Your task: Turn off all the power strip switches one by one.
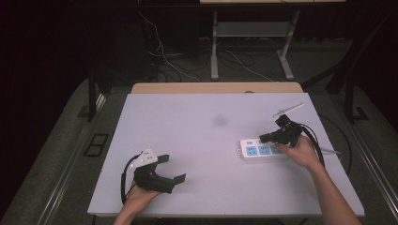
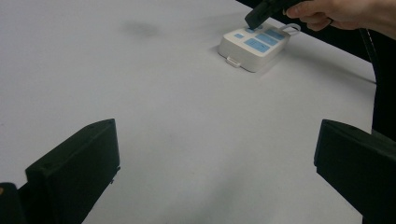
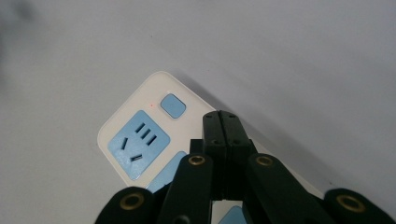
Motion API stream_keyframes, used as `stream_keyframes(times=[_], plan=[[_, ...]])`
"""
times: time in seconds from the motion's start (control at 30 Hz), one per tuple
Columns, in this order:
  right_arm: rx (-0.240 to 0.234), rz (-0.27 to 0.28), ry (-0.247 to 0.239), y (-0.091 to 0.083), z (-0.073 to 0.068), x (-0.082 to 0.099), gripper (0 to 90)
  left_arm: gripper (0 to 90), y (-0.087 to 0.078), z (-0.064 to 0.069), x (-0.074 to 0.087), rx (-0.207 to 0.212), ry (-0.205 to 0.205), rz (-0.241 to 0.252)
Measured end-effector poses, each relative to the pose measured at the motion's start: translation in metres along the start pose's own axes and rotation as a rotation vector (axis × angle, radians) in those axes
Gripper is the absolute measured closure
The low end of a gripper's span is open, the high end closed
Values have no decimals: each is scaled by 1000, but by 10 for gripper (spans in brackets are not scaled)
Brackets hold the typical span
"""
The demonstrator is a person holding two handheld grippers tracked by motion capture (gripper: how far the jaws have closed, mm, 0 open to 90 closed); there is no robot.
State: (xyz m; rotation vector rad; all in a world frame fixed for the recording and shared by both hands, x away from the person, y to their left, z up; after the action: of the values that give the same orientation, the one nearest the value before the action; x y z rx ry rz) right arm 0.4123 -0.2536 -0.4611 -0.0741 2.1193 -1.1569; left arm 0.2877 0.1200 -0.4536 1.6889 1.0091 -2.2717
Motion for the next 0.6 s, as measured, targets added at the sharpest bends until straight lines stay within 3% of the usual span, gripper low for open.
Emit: stream_keyframes(times=[0.07,0.6], plan=[[15,-6,-8,-1,0,0,900,0,0,0,0,1,0,0],[-15,18,-52,-10,-18,-16,900,0,0,0,0,1,-3,1]])
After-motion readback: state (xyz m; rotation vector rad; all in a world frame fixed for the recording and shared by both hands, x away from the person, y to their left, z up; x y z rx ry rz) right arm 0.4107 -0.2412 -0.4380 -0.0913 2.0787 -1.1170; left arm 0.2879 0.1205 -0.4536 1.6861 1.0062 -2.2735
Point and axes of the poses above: each handheld gripper's, and its own axes: y roughly forward along the jaws, x roughly out of its underside, z roughly to its right, the point moved 6 cm from there along y, roughly forward along the jaws, and after that the axes turned 6 degrees about y, right-handed, at the moved point
